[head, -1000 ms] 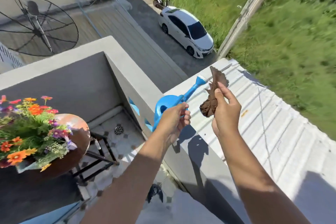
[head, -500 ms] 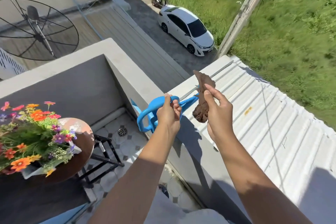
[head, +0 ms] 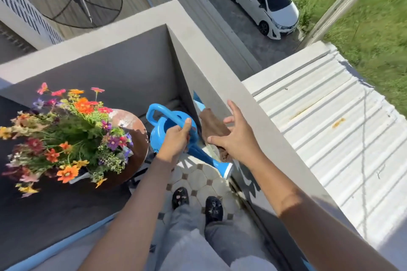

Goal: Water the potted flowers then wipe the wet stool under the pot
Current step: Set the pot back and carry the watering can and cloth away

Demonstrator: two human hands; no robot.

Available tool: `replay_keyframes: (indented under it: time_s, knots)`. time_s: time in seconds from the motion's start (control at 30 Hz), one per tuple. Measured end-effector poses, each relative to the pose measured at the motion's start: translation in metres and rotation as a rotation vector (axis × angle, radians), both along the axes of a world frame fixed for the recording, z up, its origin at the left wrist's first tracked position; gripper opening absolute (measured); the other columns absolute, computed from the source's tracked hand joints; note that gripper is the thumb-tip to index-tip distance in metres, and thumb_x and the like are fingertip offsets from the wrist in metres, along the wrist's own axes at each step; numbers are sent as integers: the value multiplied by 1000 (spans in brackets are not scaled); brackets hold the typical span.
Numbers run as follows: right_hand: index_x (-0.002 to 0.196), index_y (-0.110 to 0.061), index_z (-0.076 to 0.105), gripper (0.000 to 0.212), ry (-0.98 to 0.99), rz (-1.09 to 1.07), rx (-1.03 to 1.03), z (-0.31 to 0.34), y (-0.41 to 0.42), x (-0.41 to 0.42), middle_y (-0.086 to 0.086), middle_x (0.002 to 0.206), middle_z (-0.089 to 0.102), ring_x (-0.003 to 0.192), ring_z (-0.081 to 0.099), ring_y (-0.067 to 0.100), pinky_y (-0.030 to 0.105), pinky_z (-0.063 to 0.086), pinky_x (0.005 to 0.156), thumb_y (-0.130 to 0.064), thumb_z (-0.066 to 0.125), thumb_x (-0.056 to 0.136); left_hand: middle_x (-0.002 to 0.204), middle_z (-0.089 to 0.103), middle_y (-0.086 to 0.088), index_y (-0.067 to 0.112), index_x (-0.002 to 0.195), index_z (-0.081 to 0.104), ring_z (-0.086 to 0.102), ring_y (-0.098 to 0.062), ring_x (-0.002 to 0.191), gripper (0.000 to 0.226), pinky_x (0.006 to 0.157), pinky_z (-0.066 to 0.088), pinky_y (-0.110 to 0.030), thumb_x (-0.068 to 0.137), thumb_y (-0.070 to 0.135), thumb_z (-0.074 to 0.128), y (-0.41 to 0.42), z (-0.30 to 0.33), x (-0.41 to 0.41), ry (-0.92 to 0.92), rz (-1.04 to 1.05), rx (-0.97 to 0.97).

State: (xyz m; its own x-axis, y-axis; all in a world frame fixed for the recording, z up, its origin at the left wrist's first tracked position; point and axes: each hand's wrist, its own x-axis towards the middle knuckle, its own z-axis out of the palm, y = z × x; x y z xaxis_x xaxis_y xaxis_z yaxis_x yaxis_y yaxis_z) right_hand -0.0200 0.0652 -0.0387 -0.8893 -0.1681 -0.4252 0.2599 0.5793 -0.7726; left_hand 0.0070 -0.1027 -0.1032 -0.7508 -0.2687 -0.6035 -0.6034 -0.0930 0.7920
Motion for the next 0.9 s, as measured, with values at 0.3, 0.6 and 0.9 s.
replay_keyframes:
  time_s: [0.3, 0.6, 0.9]
  knots:
    - [78, -10, 67, 15, -252, 95, 290, -243, -37, 1, 1, 76, 64, 78, 61, 22, 18, 41, 58, -19, 80, 79, 84, 57, -12, 17, 68, 52, 55, -24, 82, 46, 81, 47, -38, 98, 51, 44, -42, -234, 6, -290, -96, -215]
    - [125, -11, 60, 31, -136, 6, 196, -473, -30, -4, 4, 108, 67, 98, 61, 20, 22, 42, 81, -11, 60, 94, 105, 69, -18, 6, 112, 63, 65, -33, 89, 53, 84, 54, -46, 93, 52, 46, -37, -473, -7, -388, -34, -154]
    - [134, -10, 51, 64, -412, -160, -62, -610, -17, -43, 8, 120, 68, 100, 71, 19, 39, 58, 91, -5, 80, 77, 89, 62, -9, 13, 103, 55, 65, -9, 56, 30, 47, 44, -25, 98, 42, 50, -45, -612, -37, -421, -3, -104]
